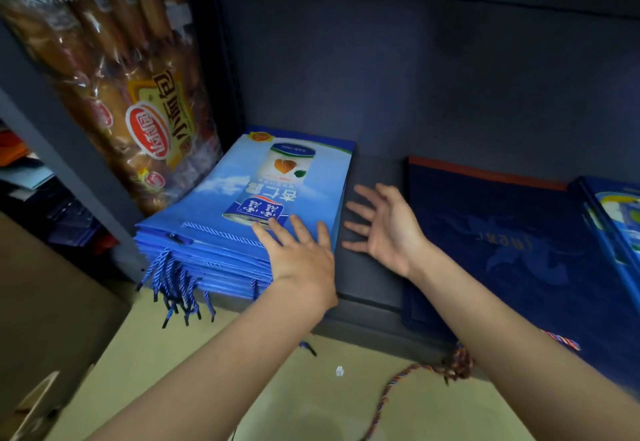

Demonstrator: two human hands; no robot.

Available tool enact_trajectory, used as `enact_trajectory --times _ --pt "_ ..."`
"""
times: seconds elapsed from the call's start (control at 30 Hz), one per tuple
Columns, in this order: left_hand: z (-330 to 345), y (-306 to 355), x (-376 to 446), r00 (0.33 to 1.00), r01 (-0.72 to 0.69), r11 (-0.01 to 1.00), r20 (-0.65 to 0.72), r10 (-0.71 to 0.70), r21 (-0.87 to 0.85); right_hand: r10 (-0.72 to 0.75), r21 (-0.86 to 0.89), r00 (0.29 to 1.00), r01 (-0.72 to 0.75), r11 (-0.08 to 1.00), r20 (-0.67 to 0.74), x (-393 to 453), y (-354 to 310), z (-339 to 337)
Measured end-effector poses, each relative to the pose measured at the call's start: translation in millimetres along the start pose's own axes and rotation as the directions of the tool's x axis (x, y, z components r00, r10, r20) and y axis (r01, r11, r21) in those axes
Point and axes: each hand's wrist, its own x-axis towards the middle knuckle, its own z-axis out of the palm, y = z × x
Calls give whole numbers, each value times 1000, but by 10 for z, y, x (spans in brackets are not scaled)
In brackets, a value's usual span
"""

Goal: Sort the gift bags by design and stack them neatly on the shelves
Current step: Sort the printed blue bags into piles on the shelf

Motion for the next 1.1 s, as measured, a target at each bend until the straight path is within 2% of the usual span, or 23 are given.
enact_trajectory --times 0.07,0.17,0.43,0.57,0.7,0.83,0.97,1.1 --pt "117 15 -68 998 16 1000 -53 -16 3 38 49 999 -39 998 9 -153 119 15" --pt "127 21 -66 997 35 999 -62 -37 -25 56 95 998 -55 994 -7 -313 238 85" --pt "100 -8 -205 994 39 999 -106 -40 -11 -16 130 997 27 991 -80 -456 304 392" --pt "200 -113 -414 963 2 997 -268 -23 -79 -9 104 1000 12 995 -29 -473 377 486" --pt "367 -216 -541 917 -42 992 -400 -8 -116 -31 96 998 35 995 -47 -540 274 480" --pt "330 -215 -499 936 -27 993 -352 -15 -114 -7 1 1000 7 1000 6 -509 248 381" --pt "237 -193 -461 956 -29 996 -292 2 -89 17 -142 1000 -20 990 -26 -359 241 399" --pt "145 -375 -396 952 -154 985 -280 127 -77 27 -99 999 -29 995 -22 -124 158 404"
